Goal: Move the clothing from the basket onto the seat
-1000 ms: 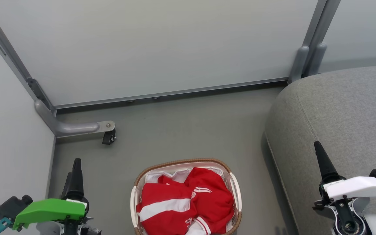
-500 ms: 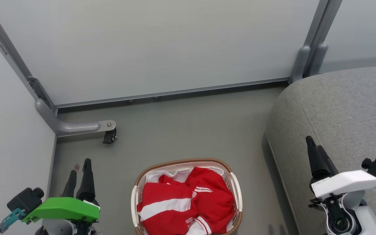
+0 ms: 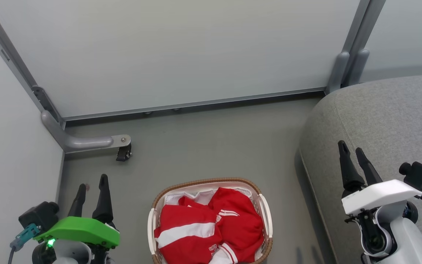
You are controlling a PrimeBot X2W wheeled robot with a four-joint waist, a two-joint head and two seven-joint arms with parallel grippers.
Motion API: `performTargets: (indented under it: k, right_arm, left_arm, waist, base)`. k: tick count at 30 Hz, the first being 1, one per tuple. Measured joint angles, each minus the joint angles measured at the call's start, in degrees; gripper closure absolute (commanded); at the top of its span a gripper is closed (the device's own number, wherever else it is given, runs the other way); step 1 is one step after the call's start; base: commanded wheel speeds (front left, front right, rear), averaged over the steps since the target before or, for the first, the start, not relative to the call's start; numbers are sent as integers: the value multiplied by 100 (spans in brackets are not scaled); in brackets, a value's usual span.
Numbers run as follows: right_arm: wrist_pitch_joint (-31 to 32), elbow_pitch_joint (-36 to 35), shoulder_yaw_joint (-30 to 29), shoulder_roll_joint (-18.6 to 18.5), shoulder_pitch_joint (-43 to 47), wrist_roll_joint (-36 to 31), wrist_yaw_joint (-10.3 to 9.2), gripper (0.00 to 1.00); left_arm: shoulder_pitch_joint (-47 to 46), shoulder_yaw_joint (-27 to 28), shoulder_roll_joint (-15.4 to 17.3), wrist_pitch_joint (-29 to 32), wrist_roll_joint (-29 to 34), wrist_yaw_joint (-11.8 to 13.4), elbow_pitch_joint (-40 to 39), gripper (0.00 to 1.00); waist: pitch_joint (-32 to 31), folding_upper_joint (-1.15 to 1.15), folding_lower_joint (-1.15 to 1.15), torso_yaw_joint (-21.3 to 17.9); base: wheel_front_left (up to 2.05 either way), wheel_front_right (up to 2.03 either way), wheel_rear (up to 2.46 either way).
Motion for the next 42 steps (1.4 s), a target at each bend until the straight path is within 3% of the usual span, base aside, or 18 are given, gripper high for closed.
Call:
performTargets:
  k: [24,42]
  right_arm:
    - [-357,88,-19,200,154,-1688,1,0]
    - [-591,162,82,216,269,-2507,1,0]
  left_arm:
    - [30,-172,-166,-363,1362,172,125,0]
    - [203,-192,-216,-582,2139,219,191,0]
  waist:
    - [-7,0,0,1]
    - [-80,0,0,-1]
  base:
    - [0,0,0]
    - [0,0,0]
